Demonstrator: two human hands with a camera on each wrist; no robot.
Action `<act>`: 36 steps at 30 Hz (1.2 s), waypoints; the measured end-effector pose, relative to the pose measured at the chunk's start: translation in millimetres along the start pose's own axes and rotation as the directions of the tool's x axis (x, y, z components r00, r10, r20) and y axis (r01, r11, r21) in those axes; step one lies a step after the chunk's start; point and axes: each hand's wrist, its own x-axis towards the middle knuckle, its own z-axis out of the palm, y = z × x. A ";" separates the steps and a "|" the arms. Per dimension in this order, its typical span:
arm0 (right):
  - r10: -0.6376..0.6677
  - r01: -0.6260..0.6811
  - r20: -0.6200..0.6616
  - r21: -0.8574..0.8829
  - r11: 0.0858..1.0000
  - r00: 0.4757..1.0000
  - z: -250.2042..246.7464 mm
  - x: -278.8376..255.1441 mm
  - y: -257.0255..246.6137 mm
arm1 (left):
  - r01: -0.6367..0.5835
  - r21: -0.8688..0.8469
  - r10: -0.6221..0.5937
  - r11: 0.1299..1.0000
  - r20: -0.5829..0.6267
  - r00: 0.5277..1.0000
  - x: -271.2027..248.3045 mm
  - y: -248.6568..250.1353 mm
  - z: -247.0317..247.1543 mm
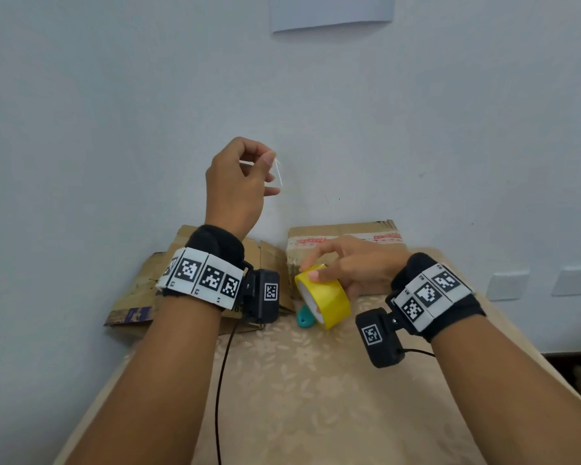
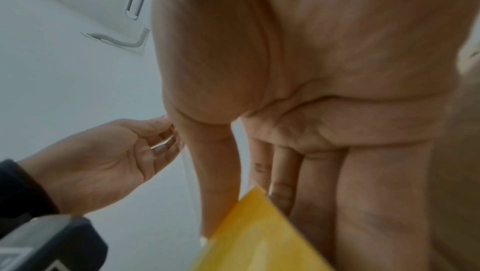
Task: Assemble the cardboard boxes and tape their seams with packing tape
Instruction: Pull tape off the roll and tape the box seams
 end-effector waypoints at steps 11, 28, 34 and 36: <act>0.161 -0.155 -0.023 -0.432 0.889 0.987 -19.8 -30.0 -17.0 | -0.009 0.020 0.006 1.000 0.140 0.990 -8.0 9.5 17.1; -0.487 0.584 -0.502 0.046 0.810 0.715 -4.4 -22.4 -40.3 | -0.119 0.069 0.098 0.991 0.258 0.961 -10.3 18.7 21.5; -0.466 0.568 -0.529 0.037 0.822 0.709 -6.7 -24.8 -41.3 | -0.136 0.118 0.102 0.984 0.261 0.960 -11.9 19.1 20.8; -0.463 0.552 -0.521 0.018 0.834 0.717 -7.5 -26.6 -43.3 | -0.154 0.160 0.109 0.975 0.259 0.960 -12.1 17.3 21.2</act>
